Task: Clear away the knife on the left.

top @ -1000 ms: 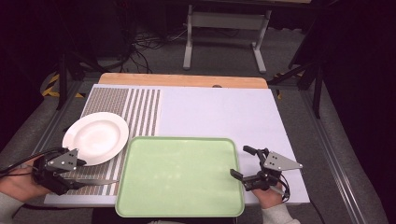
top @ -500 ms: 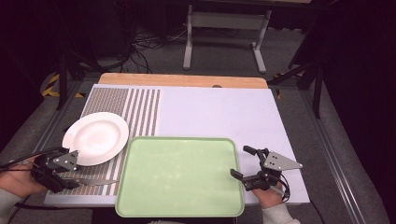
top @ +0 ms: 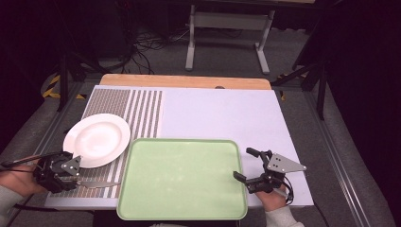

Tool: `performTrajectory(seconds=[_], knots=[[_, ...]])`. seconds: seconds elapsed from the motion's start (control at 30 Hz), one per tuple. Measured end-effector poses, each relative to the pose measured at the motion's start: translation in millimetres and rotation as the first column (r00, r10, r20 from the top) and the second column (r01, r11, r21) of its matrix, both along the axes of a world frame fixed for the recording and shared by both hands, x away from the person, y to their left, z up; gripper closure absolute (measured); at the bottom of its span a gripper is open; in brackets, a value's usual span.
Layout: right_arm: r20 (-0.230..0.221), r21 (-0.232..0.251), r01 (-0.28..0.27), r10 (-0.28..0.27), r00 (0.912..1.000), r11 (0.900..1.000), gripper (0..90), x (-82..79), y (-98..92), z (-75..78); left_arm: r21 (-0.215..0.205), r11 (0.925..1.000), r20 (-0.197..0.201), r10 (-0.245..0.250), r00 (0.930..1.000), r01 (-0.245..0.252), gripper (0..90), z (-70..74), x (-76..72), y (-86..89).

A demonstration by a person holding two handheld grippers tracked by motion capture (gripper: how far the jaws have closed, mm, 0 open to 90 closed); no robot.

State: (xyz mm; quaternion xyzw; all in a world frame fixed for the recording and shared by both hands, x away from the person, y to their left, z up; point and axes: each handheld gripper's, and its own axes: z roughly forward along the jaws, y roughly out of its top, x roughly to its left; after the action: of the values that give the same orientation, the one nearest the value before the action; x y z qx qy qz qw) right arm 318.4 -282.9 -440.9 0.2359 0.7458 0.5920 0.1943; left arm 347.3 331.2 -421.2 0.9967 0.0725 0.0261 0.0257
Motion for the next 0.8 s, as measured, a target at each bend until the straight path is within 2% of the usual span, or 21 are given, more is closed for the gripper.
performTrajectory(seconds=[0.33,0.47,0.57,0.6,0.8], knots=[[-0.001,-0.002,-0.001,0.001,1.0000,1.000,3.5,-0.3,0.0,-0.2,0.060,0.9956,-0.006,-0.072,0.9974,0.072,69.5,-4.3,2.3,-3.9],[-0.002,-0.004,-0.001,0.001,1.0000,1.000,3.6,-0.3,-0.1,-0.4,0.105,0.9882,-0.017,-0.111,0.9937,0.112,73.7,-7.4,3.3,-7.4],[-0.002,-0.001,-0.002,0.002,1.0000,1.000,3.6,-0.4,-0.5,-0.6,0.118,0.9839,-0.022,-0.132,0.9910,0.133,78.3,-7.7,3.8,-9.2],[-0.002,-0.002,-0.001,0.001,1.0000,1.000,3.6,-0.4,-0.6,-0.6,0.129,0.9798,-0.016,-0.152,0.9882,0.153,78.7,-7.9,3.1,-10.0],[-0.002,-0.002,-0.002,0.002,1.0000,1.000,3.6,-0.6,-0.7,-0.7,0.136,0.9770,-0.015,-0.164,0.9864,0.164,79.9,-8.3,2.2,-11.2]])
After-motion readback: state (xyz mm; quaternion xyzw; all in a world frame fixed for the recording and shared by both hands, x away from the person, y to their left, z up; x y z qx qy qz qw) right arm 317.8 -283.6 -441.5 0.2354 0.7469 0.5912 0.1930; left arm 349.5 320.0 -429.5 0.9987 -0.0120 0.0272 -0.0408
